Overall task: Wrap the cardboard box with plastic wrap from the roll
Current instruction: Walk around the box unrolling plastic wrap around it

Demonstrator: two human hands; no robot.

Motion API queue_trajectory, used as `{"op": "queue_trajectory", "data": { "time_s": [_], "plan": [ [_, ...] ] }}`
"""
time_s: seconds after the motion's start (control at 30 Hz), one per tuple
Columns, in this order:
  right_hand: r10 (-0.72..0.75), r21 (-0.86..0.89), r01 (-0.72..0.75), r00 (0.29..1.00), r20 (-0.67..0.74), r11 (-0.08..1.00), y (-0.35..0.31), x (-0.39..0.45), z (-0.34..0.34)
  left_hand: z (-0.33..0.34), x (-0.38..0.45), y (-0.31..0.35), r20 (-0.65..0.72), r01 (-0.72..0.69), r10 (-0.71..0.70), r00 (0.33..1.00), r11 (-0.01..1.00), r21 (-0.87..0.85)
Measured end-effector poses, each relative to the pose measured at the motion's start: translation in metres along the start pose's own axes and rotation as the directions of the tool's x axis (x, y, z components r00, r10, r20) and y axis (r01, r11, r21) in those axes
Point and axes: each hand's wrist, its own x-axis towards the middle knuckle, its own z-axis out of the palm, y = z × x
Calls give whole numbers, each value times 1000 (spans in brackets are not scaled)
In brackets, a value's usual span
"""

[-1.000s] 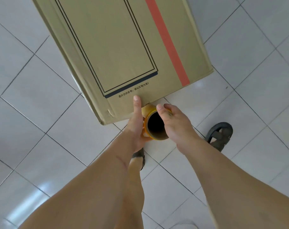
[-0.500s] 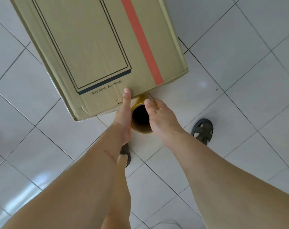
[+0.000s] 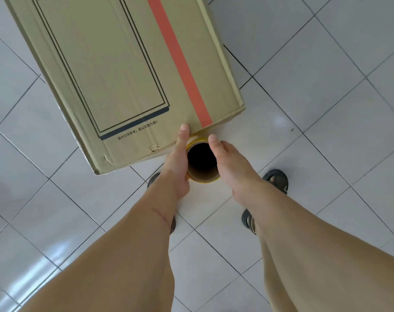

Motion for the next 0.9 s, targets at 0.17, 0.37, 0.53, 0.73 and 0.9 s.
{"op": "queue_trajectory", "data": {
  "time_s": [0.17,0.37,0.53,0.73,0.9],
  "plan": [
    [-9,110,16,998,-68,994,0,2,-13,17,-4,18,158,66,-64,985,998,-12],
    [-86,-3,86,993,-75,996,1,7,-27,30,-10,17,128,50,-64,990,993,108],
    [21,145,-26,999,36,989,-5,11,-37,42,-5,16,69,-2,0,998,999,40],
    [-95,-39,94,995,-20,995,3,13,-68,61,-8,-1,160,104,-104,982,995,10],
    [-53,24,50,994,94,998,-5,21,-85,85,-9,-3,-16,22,-24,1000,993,-118]
  ]
}}
